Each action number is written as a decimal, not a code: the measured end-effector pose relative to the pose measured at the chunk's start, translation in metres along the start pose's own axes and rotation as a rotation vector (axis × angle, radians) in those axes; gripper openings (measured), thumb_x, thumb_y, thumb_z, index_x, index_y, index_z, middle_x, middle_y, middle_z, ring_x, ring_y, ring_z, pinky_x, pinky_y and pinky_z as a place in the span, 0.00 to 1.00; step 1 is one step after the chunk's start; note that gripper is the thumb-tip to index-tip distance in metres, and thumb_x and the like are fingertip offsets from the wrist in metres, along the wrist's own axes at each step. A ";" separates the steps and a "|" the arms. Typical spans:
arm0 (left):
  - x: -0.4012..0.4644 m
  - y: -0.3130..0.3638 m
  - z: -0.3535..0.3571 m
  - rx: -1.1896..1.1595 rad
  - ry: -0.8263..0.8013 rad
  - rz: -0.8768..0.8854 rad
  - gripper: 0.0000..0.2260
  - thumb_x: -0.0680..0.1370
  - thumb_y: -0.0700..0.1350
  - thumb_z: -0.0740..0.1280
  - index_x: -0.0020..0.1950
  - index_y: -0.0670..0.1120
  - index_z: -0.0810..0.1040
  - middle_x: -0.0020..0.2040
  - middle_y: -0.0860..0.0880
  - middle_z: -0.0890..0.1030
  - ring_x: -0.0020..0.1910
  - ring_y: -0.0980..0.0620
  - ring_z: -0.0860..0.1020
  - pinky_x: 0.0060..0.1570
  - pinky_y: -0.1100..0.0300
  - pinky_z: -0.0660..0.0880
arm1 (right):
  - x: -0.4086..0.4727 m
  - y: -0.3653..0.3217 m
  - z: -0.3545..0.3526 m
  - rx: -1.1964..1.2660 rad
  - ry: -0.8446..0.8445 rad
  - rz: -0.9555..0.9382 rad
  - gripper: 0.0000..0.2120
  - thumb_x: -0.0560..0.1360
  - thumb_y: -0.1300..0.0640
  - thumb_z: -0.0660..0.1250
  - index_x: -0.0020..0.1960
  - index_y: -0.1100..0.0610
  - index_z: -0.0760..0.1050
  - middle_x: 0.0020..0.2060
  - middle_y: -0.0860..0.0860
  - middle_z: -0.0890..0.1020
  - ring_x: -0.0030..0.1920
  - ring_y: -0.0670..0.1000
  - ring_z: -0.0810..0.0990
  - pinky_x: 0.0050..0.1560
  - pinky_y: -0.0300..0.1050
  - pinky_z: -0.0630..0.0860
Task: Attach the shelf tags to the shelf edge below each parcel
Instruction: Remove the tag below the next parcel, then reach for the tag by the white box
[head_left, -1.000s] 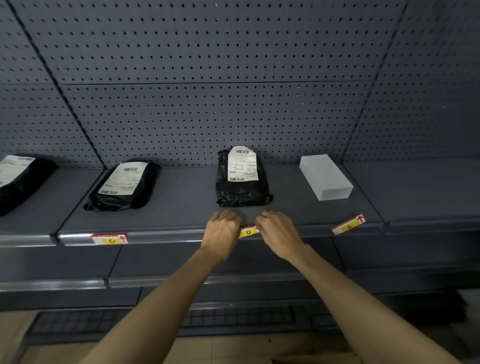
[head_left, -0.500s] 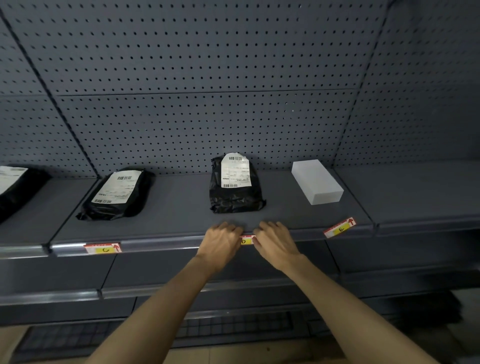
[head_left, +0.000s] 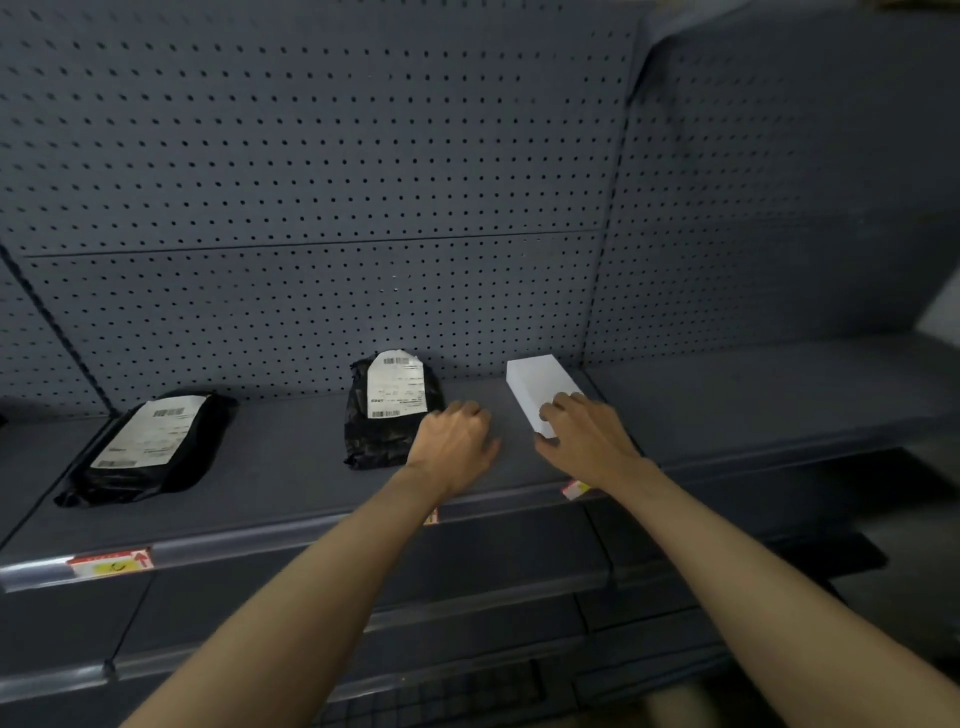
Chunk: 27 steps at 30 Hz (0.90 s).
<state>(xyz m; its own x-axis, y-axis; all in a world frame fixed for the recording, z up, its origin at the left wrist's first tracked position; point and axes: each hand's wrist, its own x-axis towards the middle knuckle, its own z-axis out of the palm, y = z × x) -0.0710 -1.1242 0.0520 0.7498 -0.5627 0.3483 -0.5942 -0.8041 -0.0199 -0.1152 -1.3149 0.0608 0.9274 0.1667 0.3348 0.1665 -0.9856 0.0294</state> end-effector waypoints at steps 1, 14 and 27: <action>0.006 0.009 0.002 -0.006 -0.009 0.001 0.14 0.78 0.53 0.61 0.53 0.43 0.76 0.53 0.44 0.79 0.54 0.44 0.76 0.45 0.51 0.74 | -0.003 0.010 -0.002 -0.010 -0.005 0.011 0.15 0.76 0.49 0.62 0.53 0.60 0.78 0.48 0.55 0.81 0.47 0.55 0.78 0.44 0.50 0.76; 0.043 0.111 0.077 -0.034 -0.145 0.030 0.08 0.78 0.46 0.65 0.52 0.44 0.79 0.52 0.44 0.80 0.51 0.45 0.77 0.41 0.54 0.72 | -0.035 0.090 0.039 -0.014 -0.077 0.020 0.10 0.78 0.56 0.62 0.55 0.58 0.77 0.52 0.55 0.79 0.50 0.55 0.77 0.45 0.50 0.75; 0.049 0.120 0.110 -0.122 -0.021 0.122 0.06 0.77 0.41 0.67 0.52 0.48 0.79 0.51 0.48 0.79 0.54 0.47 0.75 0.55 0.56 0.68 | -0.047 0.112 0.077 0.042 -0.091 0.017 0.09 0.79 0.62 0.61 0.46 0.60 0.80 0.45 0.54 0.78 0.47 0.53 0.75 0.46 0.49 0.75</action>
<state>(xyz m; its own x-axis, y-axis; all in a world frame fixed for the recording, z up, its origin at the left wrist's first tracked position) -0.0737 -1.2691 -0.0364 0.6753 -0.6592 0.3306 -0.7108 -0.7014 0.0534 -0.1139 -1.4307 -0.0242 0.9565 0.1540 0.2479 0.1630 -0.9865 -0.0159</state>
